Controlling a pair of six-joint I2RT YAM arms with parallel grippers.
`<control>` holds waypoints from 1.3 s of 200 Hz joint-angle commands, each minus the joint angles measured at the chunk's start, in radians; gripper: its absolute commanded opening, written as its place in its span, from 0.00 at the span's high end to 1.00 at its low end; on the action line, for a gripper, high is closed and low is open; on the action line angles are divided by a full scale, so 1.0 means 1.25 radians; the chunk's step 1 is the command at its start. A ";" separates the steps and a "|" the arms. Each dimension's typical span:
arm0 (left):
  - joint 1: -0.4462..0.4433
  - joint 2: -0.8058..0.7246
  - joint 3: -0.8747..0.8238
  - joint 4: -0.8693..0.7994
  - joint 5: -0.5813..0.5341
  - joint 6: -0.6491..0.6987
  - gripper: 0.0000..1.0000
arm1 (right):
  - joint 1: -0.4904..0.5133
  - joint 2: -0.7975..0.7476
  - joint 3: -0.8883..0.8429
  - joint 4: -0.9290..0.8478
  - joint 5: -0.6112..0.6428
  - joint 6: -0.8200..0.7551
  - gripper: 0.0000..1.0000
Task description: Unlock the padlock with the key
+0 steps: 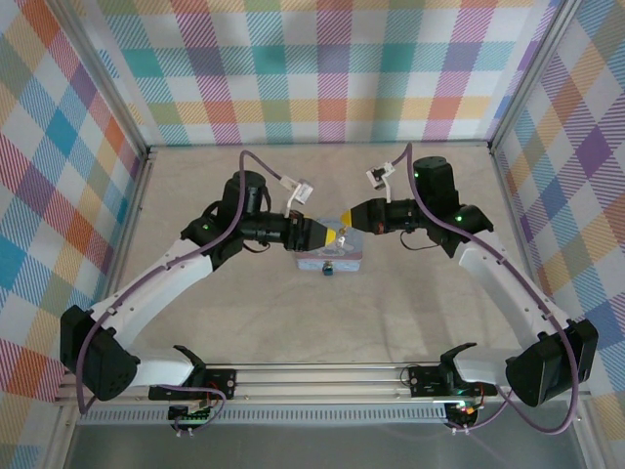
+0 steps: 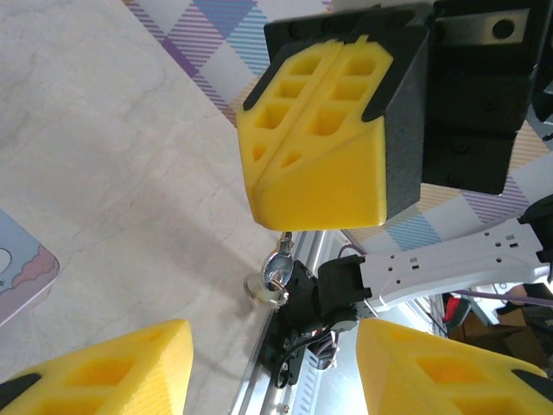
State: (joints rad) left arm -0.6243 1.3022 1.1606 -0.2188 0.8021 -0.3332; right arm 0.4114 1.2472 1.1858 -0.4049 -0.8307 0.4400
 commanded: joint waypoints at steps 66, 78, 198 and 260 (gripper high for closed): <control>-0.026 0.038 0.049 0.029 0.071 -0.001 0.59 | 0.003 -0.022 0.000 0.015 -0.094 -0.014 0.97; -0.029 0.045 0.053 0.029 0.083 0.001 0.65 | 0.003 -0.023 0.001 0.015 -0.091 -0.015 0.97; -0.042 0.053 0.022 0.097 0.059 -0.045 1.00 | 0.003 -0.036 -0.019 0.073 -0.049 0.030 0.57; -0.042 0.025 -0.018 0.153 -0.013 -0.083 1.00 | 0.001 -0.147 -0.153 0.209 0.105 0.125 0.52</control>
State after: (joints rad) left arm -0.6617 1.3762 1.1599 -0.0990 0.8295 -0.4038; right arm 0.4118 1.1221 1.0645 -0.2611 -0.7879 0.5297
